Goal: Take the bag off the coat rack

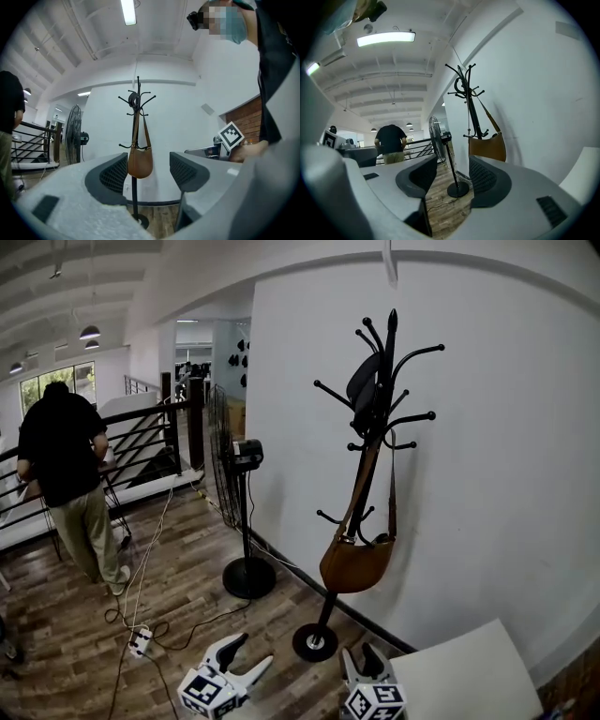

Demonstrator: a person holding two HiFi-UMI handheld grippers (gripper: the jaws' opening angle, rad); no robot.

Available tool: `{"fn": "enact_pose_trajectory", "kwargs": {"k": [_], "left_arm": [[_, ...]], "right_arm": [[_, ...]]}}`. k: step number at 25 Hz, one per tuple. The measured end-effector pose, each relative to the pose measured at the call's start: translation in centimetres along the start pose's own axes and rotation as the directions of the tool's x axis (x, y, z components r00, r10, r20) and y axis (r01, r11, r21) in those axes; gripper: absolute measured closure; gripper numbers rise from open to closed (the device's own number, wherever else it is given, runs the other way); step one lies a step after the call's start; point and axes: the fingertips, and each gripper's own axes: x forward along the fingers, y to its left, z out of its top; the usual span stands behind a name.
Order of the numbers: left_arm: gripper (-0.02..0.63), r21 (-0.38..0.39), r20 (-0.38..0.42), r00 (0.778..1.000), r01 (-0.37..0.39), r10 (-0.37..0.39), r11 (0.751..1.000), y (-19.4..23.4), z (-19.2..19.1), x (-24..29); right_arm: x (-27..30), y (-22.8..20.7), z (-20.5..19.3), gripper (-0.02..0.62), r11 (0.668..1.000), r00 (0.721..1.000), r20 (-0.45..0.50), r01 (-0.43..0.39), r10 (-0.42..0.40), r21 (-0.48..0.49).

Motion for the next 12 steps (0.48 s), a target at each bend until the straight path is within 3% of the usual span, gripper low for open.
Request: {"fn": "enact_pose_trajectory", "kwargs": {"k": [4, 12], "left_arm": [[0.333, -0.023, 0.019, 0.999, 0.039, -0.039, 0.999, 1.9, -0.4, 0.8], [0.333, -0.073, -0.032, 0.993, 0.114, -0.116, 0.991, 2.8, -2.0, 4.4]], "right_arm": [[1.4, 0.4, 0.1, 0.399, 0.999, 0.999, 0.027, 0.043, -0.043, 0.009], [3.5, -0.8, 0.0, 0.400, 0.995, 0.995, -0.003, 0.095, -0.095, 0.014]]}}
